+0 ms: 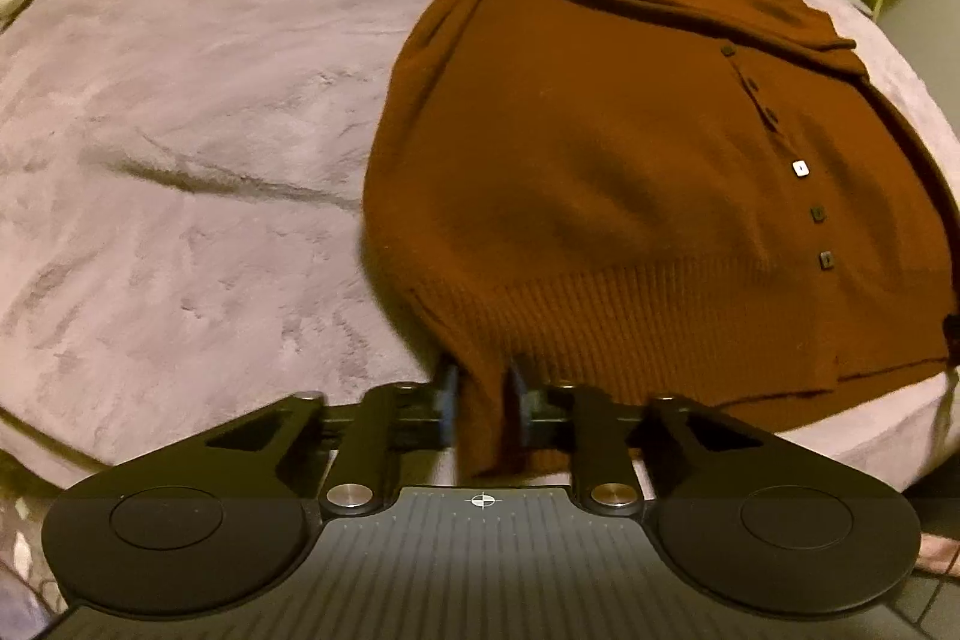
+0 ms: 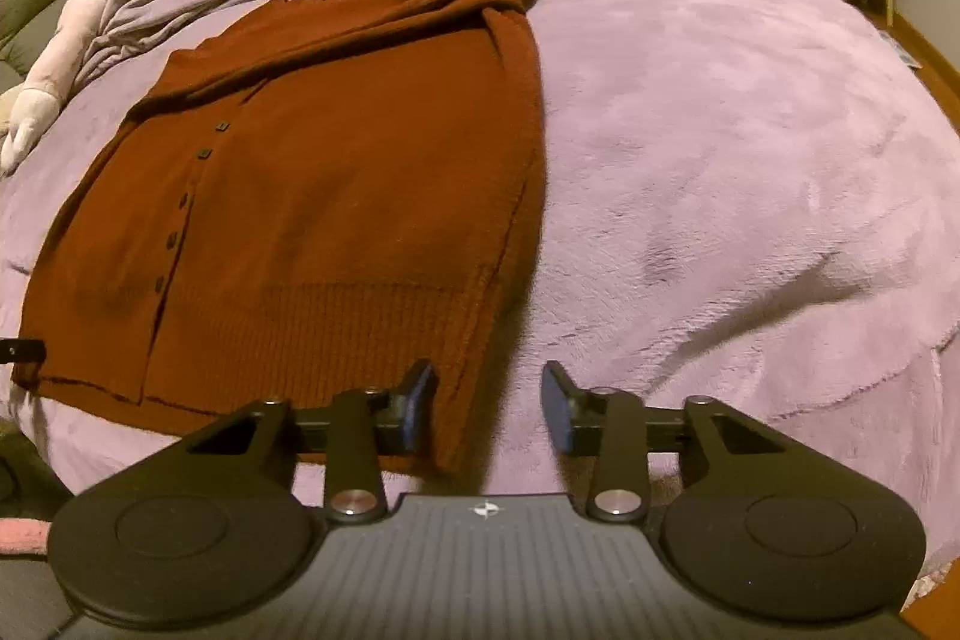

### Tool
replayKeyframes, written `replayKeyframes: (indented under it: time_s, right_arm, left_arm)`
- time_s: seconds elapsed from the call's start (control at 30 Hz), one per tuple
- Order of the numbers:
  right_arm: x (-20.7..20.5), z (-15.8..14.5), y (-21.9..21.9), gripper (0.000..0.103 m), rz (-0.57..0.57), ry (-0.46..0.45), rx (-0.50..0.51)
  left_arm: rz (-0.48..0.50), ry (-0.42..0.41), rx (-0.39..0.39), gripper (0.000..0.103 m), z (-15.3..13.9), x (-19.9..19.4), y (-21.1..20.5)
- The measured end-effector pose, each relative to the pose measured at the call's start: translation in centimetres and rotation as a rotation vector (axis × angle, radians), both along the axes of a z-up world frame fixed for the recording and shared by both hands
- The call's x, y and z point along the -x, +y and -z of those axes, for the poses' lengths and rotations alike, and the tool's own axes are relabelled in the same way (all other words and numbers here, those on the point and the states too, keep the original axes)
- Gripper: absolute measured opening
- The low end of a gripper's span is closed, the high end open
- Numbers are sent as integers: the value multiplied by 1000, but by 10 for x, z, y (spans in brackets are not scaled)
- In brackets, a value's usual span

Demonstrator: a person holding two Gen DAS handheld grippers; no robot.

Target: Fold small clothes

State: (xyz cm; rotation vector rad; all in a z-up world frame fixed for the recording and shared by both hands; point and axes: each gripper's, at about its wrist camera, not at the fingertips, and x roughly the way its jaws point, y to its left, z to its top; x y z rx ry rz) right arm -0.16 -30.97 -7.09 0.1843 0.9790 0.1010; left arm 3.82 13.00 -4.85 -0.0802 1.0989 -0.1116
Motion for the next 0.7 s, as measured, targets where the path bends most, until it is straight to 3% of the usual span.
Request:
replayKeyframes:
  time_s: [0.17, 0.37, 0.5, 0.7]
  right_arm:
    - [-2, 1, -2, 8, -12, 12, -47]
    - [-9, 4, -21, 7, 44, 52, -214]
    - [-15, 2, -27, 6, 67, 60, -324]
    - [-45, -24, -23, 6, 41, -14, -394]
  left_arm:
    - [-13, 16, 63, 11, 0, -6, 10]
    - [28, 45, 81, 13, 3, -11, 12]
    - [16, 66, 136, 8, -3, -17, 18]
    - [-24, -63, 251, 8, -49, -37, 25]
